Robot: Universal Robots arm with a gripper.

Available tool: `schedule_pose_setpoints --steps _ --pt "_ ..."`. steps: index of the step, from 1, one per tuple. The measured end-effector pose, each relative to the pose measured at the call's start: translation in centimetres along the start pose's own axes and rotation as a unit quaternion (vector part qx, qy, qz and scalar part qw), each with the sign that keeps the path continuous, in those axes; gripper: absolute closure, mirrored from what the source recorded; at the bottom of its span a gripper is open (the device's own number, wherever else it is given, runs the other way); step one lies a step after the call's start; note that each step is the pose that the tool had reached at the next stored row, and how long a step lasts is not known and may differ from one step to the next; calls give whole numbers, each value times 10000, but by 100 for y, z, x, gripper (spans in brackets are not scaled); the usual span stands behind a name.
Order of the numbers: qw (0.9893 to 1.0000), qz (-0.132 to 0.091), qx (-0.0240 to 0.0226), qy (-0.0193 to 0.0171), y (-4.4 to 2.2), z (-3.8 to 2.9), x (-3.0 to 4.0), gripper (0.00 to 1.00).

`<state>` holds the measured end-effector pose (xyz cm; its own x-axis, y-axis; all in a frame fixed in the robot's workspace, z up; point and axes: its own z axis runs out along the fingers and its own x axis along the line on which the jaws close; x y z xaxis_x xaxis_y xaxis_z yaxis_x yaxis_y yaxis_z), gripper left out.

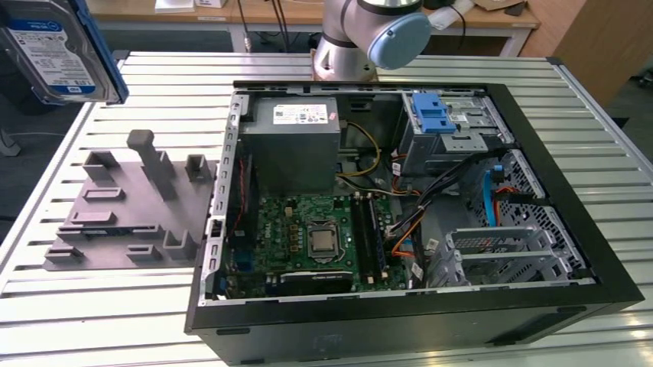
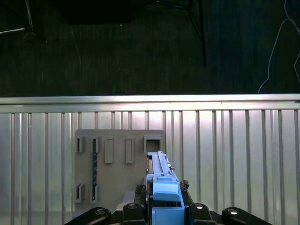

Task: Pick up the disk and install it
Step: 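Pick up the disk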

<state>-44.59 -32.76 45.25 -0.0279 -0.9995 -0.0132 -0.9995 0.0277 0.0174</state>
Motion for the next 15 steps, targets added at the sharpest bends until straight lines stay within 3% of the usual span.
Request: schedule_pose_setpoints --steps 15 --pt "10000 0 0 0 1 -79 -1 63"
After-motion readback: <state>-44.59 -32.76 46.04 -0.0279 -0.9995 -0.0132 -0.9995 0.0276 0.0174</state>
